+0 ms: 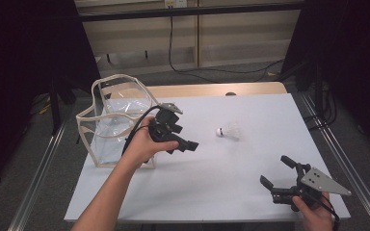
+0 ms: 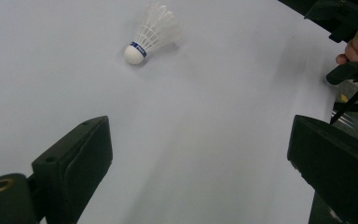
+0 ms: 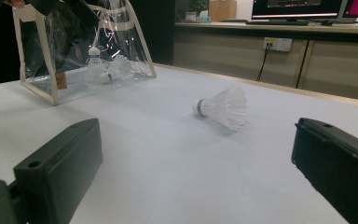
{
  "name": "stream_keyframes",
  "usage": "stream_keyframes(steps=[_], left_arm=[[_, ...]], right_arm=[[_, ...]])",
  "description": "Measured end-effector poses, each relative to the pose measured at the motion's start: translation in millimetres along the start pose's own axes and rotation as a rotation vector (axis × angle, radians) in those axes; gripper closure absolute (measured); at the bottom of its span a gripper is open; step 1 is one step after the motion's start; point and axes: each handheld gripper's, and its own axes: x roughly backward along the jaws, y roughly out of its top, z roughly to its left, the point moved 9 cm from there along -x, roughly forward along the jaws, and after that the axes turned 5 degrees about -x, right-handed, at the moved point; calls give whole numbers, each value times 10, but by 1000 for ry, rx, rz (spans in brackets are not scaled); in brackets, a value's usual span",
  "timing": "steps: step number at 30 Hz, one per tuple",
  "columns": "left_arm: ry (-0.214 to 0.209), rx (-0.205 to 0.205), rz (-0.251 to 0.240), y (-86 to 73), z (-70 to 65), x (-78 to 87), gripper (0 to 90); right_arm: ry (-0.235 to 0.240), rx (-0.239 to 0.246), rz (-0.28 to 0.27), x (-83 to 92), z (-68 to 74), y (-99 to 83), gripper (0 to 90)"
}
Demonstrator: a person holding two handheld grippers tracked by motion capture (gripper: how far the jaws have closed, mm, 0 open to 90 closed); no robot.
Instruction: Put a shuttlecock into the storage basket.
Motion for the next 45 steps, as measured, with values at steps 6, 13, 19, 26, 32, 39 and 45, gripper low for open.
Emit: stream_keyframes(steps=[6, 13, 19, 26, 32, 39, 45], left_arm=[[-5, -4, -4, -27, -12, -71, 67], [-12, 2, -9, -76, -20, -155, 65], [-13, 2, -6, -112, -16, -226, 65], [-10, -5, -5, -121, -22, -292, 64], [-13, -5, -10, -134, -25, -356, 64], [-9, -1, -27, -134, -9, -414, 64], [-3, 1, -34, -126, 3, -461, 65]], right_arm=[[-1, 0, 0, 2, 1, 1, 14], [-1, -2, 0, 3, 0, 1, 14], [-2, -2, 0, 3, 1, 1, 14], [-2, -1, 1, 4, 1, 0, 14], [0, -4, 1, 6, 1, 0, 14], [-1, -2, 0, 3, 0, 1, 14], [-1, -1, 1, 6, -1, 1, 14]])
